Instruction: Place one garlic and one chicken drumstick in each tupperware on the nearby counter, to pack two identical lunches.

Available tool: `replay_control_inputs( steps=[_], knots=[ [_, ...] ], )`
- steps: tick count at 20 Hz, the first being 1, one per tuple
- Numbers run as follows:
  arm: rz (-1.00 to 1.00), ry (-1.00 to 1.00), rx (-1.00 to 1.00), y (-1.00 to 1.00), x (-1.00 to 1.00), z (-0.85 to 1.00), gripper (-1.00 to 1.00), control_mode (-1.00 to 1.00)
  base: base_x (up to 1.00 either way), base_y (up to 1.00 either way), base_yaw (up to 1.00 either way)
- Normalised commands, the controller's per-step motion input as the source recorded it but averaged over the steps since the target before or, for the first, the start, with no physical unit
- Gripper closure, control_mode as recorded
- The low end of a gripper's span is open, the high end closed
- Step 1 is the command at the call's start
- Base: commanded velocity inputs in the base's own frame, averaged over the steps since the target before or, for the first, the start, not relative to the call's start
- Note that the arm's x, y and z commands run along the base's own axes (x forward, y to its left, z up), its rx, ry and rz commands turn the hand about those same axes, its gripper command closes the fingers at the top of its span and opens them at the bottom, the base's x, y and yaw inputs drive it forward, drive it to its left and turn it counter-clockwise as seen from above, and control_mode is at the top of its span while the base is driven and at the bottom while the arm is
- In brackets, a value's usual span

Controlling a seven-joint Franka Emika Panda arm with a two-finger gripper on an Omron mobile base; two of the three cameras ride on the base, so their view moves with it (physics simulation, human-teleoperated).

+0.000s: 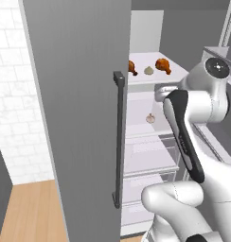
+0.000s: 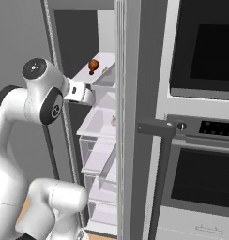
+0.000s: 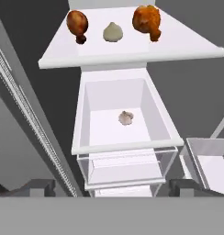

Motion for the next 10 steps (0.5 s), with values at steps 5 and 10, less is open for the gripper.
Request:
replay_control_inputs(
  steps=[5, 10],
  knots=[
    [-0.1, -0.07, 0.0, -0.18, 0.1, 0.26, -1.0, -1.0, 0.0, 0.0, 0.0],
    [-0.11, 0.0, -0.03, -0.08, 0.41, 0.06, -1.0, -1.0, 0.0, 0.0, 0.0]
  ],
)
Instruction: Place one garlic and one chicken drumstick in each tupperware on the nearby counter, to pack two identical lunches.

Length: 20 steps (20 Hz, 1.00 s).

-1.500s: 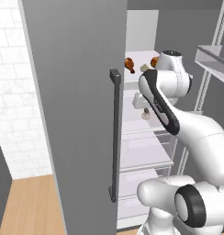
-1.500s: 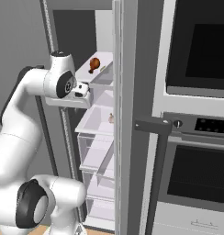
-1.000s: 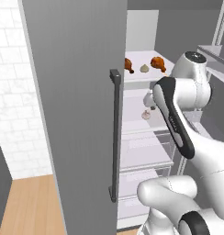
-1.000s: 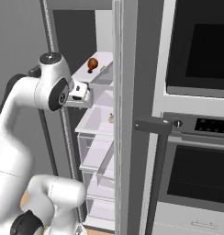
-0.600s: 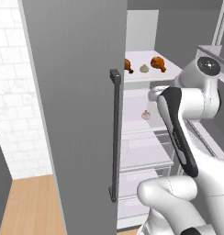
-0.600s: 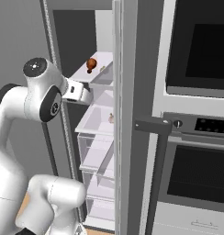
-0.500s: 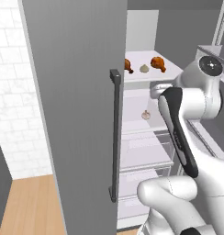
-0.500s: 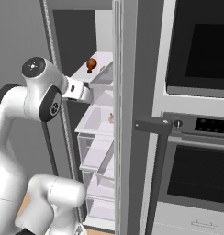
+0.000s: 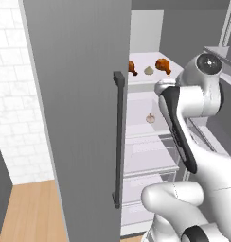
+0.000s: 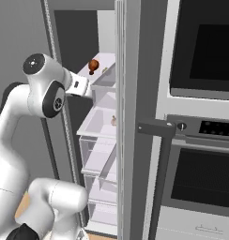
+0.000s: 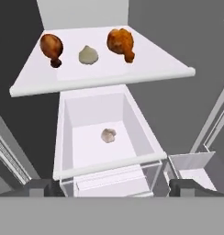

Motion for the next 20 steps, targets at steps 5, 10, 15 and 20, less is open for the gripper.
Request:
replay_control_inputs(
  steps=[5, 10, 15, 20],
  knots=[
    [0.0, 0.0, -0.03, -0.42, 0.53, 0.01, -1.0, -1.0, 0.0, 0.0, 0.0],
    [0.0, 0.02, 0.0, -0.18, 0.57, 0.02, -1.0, -1.0, 0.0, 0.0, 0.0],
    [-0.02, 0.04, 0.0, -0.01, 0.64, 0.05, -1.0, -1.0, 0.0, 0.0, 0.0],
    [0.0, 0.08, 0.0, -0.16, 0.61, 0.09, -1.0, -1.0, 0.0, 0.0, 0.0]
  ],
)
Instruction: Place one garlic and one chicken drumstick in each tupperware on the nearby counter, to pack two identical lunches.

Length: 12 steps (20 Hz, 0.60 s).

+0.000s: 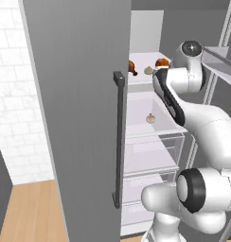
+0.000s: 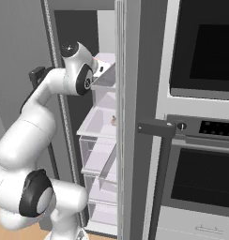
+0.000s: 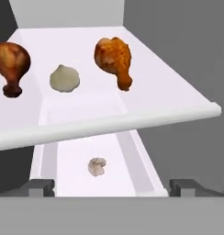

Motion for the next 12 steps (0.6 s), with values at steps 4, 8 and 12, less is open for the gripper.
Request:
replay_control_inputs(
  steps=[4, 8, 12],
  knots=[
    [0.0, 0.11, 0.0, -0.16, 0.57, 0.11, -1.0, -1.0, 0.0, 0.0, 0.0],
    [0.0, 0.12, 0.0, -0.08, 0.52, 0.01, -1.0, -1.0, 0.0, 0.0, 0.0],
    [0.0, 0.08, 0.0, -0.12, 0.45, 0.0, -1.0, -1.0, 0.0, 0.0, 0.0]
  ],
)
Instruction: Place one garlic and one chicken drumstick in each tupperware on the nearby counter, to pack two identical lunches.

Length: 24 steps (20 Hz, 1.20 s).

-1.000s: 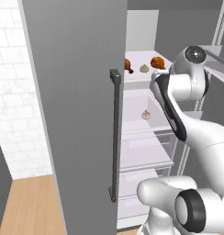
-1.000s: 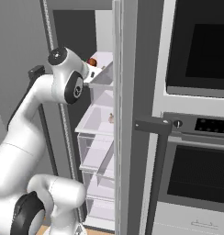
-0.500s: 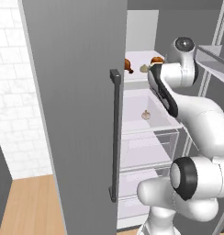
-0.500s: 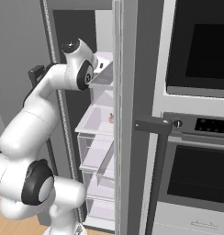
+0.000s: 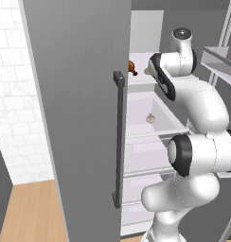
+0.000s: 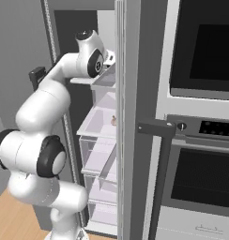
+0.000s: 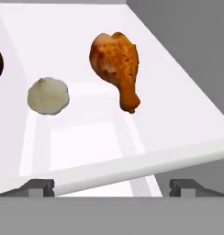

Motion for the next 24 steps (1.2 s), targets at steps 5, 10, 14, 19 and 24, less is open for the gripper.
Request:
replay_control_inputs(
  steps=[5, 10, 14, 19, 24],
  knots=[
    [0.0, 0.0, 0.0, -0.25, 0.4, -0.03, -1.0, -1.0, 0.0, 0.0, 0.0],
    [0.0, 0.0, 0.0, -0.01, 0.44, -0.36, -1.0, -1.0, 0.0, 0.0, 0.0],
    [0.0, 0.0, 0.0, -0.14, 0.38, -0.34, -1.0, -1.0, 0.0, 0.0, 0.0],
    [0.0, 0.0, 0.0, -0.23, 0.3, -0.17, -1.0, -1.0, 0.0, 0.0, 0.0],
    [0.0, 0.0, 0.0, -0.09, 0.45, -0.24, -1.0, -1.0, 0.0, 0.0, 0.0]
  ],
)
